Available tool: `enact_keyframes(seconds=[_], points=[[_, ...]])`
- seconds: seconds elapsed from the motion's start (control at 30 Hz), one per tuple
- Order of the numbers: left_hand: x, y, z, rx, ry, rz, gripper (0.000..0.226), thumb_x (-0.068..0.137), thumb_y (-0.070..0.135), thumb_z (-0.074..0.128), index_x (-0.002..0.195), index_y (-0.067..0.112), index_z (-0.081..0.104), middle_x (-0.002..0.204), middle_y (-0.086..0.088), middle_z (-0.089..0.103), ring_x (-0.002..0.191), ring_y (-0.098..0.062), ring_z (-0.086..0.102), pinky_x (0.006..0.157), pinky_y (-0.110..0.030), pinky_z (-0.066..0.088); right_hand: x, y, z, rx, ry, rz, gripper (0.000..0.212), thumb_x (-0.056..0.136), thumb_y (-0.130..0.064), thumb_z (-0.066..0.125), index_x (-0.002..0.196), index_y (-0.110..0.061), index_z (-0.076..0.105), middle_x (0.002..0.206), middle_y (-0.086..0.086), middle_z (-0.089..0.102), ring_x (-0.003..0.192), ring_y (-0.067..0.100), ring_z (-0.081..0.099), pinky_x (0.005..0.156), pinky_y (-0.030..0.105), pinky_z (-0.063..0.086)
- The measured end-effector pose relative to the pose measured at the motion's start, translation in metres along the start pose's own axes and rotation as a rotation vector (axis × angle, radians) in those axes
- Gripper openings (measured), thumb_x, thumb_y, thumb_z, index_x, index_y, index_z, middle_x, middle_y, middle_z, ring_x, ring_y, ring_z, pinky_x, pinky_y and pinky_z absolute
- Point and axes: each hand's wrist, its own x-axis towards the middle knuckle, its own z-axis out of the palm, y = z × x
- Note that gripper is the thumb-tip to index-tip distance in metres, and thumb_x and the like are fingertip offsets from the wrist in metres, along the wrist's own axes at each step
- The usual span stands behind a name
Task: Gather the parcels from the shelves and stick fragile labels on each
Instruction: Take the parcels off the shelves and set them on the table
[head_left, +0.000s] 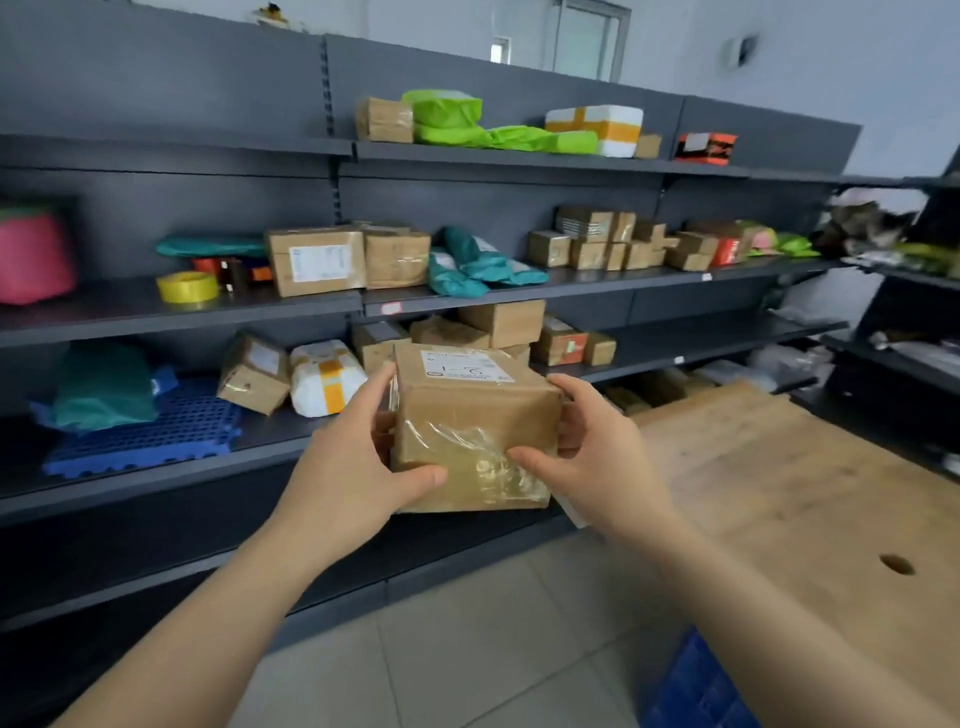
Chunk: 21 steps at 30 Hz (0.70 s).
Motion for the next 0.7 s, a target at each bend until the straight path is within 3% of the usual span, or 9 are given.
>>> enact_keyframes(seconds=[0.07, 0.17, 0.27, 0.43, 0.5, 0.6, 0.7], points=[[0.024, 0.005, 0.043, -0.019, -0.057, 0.022, 0.108, 0.059, 0.035, 0.086, 0.137, 0.058, 0.016, 0.105, 0.039, 0.054, 0.094, 0.017, 0.054, 0.074, -0.013, 0.043, 0.005, 0.035, -0.02, -0.015, 0.019, 0.047, 0.081, 0.066, -0.049, 0.078, 0.135, -0.042, 0.036, 0.11, -0.02, 0.061, 0.093, 0.003, 0.062, 0.081, 0.032, 0.057], [0.057, 0.012, 0.105, -0.02, -0.148, 0.057, 0.106, 0.062, 0.038, 0.084, 0.139, 0.056, 0.013, 0.122, 0.031, 0.047, 0.11, 0.001, 0.048, 0.087, -0.027, 0.043, 0.012, 0.083, -0.048, -0.066, 0.063, 0.113, 0.078, 0.069, -0.044, 0.08, 0.135, -0.042, 0.037, 0.109, -0.023, 0.059, 0.089, -0.001, 0.062, 0.075, 0.023, 0.056], [0.09, 0.016, 0.159, -0.031, -0.238, 0.08, 0.101, 0.066, 0.035, 0.082, 0.14, 0.055, 0.015, 0.127, 0.027, 0.045, 0.115, -0.003, 0.044, 0.088, -0.028, 0.041, 0.021, 0.125, -0.075, -0.098, 0.093, 0.198, 0.079, 0.071, -0.04, 0.08, 0.138, -0.036, 0.038, 0.109, -0.022, 0.057, 0.089, -0.002, 0.061, 0.07, 0.013, 0.049], [0.156, 0.019, 0.239, -0.085, -0.411, 0.113, 0.09, 0.073, 0.029, 0.08, 0.139, 0.053, 0.024, 0.126, 0.028, 0.047, 0.111, 0.004, 0.046, 0.077, -0.013, 0.037, 0.042, 0.194, -0.1, -0.133, 0.149, 0.363, 0.078, 0.073, -0.035, 0.08, 0.139, -0.034, 0.038, 0.112, -0.015, 0.06, 0.089, 0.003, 0.062, 0.077, 0.029, 0.056], [0.181, 0.02, 0.268, -0.103, -0.471, 0.114, 0.088, 0.072, 0.026, 0.081, 0.138, 0.052, 0.028, 0.127, 0.026, 0.05, 0.111, 0.002, 0.049, 0.082, -0.017, 0.043, 0.052, 0.218, -0.105, -0.154, 0.172, 0.417, 0.076, 0.074, -0.034, 0.08, 0.138, -0.034, 0.038, 0.113, -0.013, 0.061, 0.09, 0.005, 0.063, 0.079, 0.033, 0.057], [0.224, 0.02, 0.317, -0.096, -0.569, 0.114, 0.089, 0.068, 0.024, 0.084, 0.134, 0.052, 0.031, 0.125, 0.021, 0.054, 0.111, -0.002, 0.052, 0.091, -0.034, 0.049, 0.072, 0.26, -0.112, -0.184, 0.217, 0.503, 0.075, 0.074, -0.033, 0.079, 0.136, -0.034, 0.038, 0.114, -0.011, 0.062, 0.092, 0.009, 0.064, 0.08, 0.037, 0.057], [0.269, 0.019, 0.365, -0.066, -0.655, 0.134, 0.091, 0.066, 0.025, 0.085, 0.133, 0.05, 0.029, 0.126, 0.019, 0.054, 0.105, 0.0, 0.052, 0.082, -0.027, 0.045, 0.095, 0.3, -0.118, -0.223, 0.251, 0.578, 0.074, 0.075, -0.033, 0.078, 0.137, -0.032, 0.038, 0.116, -0.01, 0.062, 0.095, 0.01, 0.063, 0.082, 0.038, 0.056]])
